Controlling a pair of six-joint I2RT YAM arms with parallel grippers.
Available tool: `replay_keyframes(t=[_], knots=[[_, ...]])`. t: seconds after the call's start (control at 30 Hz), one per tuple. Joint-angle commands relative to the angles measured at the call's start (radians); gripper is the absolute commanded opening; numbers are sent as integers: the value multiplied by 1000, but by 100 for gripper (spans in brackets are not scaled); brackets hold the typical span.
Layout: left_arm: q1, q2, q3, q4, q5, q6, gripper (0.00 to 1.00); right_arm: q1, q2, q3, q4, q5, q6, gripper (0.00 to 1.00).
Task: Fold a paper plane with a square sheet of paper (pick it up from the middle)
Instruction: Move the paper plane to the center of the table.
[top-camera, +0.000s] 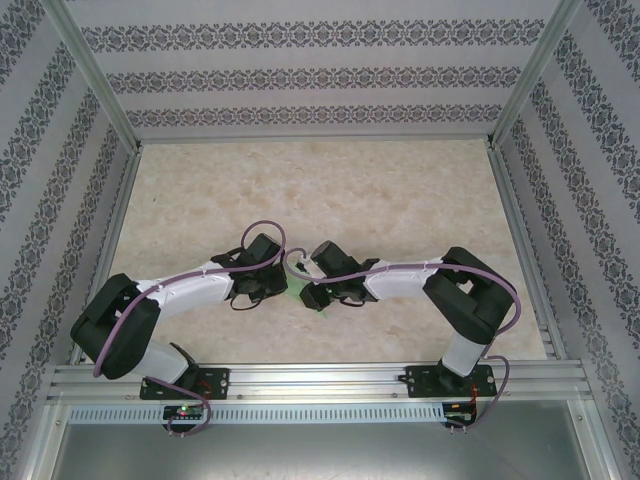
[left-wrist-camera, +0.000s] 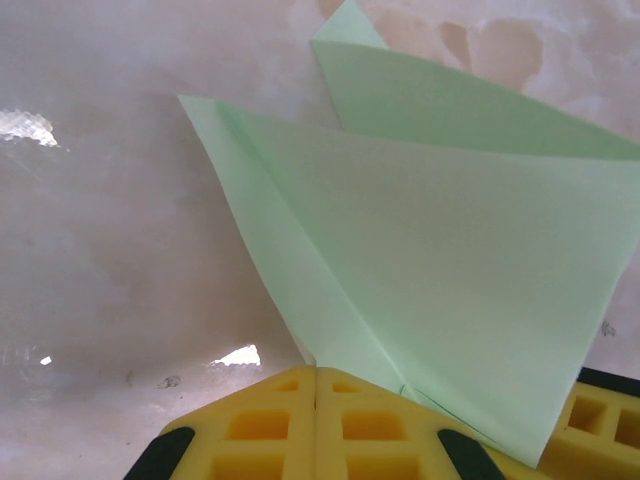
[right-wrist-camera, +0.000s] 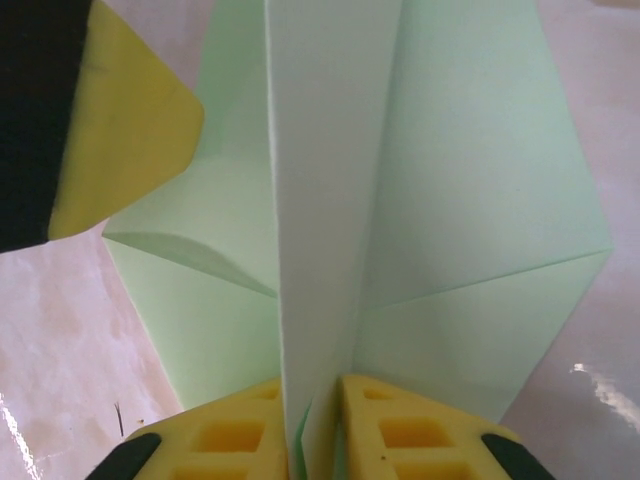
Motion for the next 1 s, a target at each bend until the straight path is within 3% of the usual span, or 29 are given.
replay_keyframes(t=[0.0, 0.2, 0.3, 0.47, 0.57, 0.67, 0.8, 0.97], knots=[[8, -27, -14, 18, 5, 5, 0, 13, 7, 24, -36, 23, -7, 14], [8, -54, -7, 25, 14, 0, 5, 14, -50, 24, -67, 84, 7, 4], [8, -99, 5, 27, 10, -17, 14, 10, -104, 23, -114, 198, 36, 2], [8, -223, 6, 11, -62, -28, 41, -55, -234, 8, -167, 348, 98, 2], [12, -268, 6, -17, -100, -24, 47, -107, -268, 31, -231, 471, 161, 3], [20, -289, -2, -37, -120, -27, 48, -166, -210, 119, -357, 517, 243, 4], [28, -305, -17, -36, -113, -29, 48, -196, -47, 299, -509, 482, 308, 4], [37, -323, -23, -50, -97, -12, 47, -194, 92, 413, -552, 437, 356, 5]])
